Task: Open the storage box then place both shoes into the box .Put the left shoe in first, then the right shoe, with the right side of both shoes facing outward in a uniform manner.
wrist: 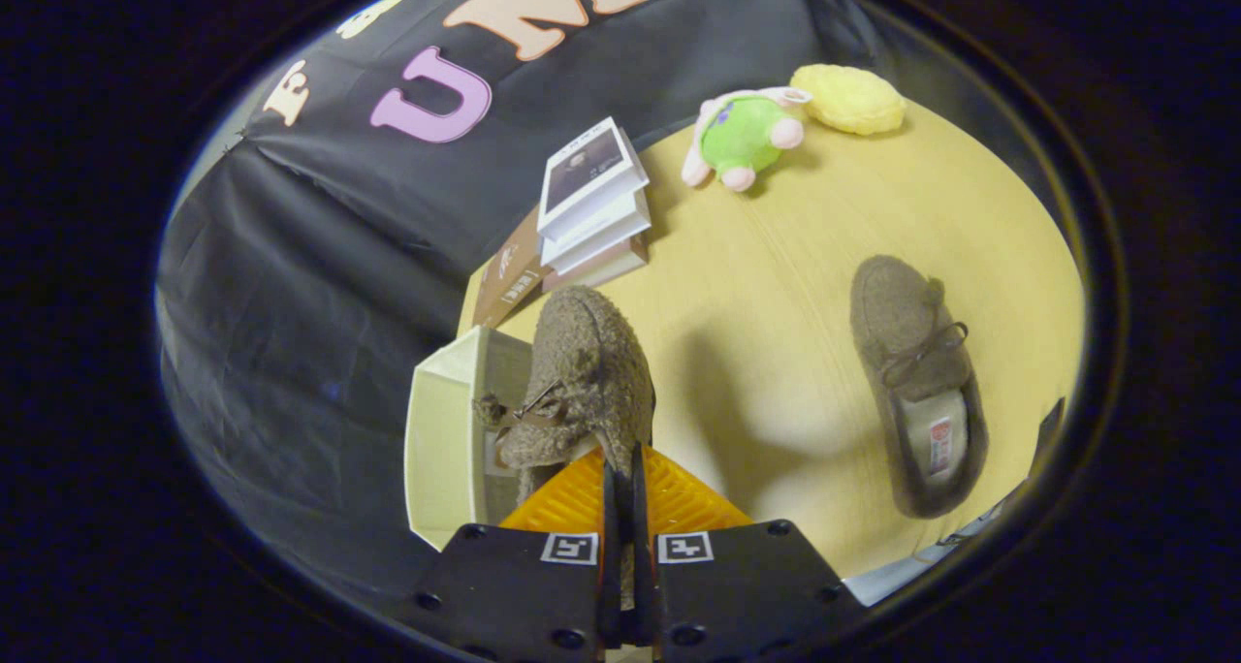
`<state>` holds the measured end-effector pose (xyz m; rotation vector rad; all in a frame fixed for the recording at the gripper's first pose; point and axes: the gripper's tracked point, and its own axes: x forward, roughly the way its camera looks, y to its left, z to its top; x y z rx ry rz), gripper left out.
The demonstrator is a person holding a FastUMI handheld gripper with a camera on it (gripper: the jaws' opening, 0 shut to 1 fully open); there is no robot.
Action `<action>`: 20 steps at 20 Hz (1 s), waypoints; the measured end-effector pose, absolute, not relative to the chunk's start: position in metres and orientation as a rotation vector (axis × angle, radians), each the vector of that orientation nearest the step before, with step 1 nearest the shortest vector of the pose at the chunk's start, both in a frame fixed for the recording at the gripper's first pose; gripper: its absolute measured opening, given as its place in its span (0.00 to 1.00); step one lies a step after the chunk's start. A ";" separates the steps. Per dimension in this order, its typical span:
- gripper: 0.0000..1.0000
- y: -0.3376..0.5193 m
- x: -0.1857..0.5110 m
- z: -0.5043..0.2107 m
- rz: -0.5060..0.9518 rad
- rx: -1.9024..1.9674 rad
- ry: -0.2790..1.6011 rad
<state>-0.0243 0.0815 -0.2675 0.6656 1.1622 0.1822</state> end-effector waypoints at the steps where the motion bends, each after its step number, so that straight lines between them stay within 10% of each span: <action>1: 0.09 0.088 -0.021 -0.258 0.189 0.666 1.152; 20: 0.09 0.265 -0.012 -0.225 0.345 0.637 1.187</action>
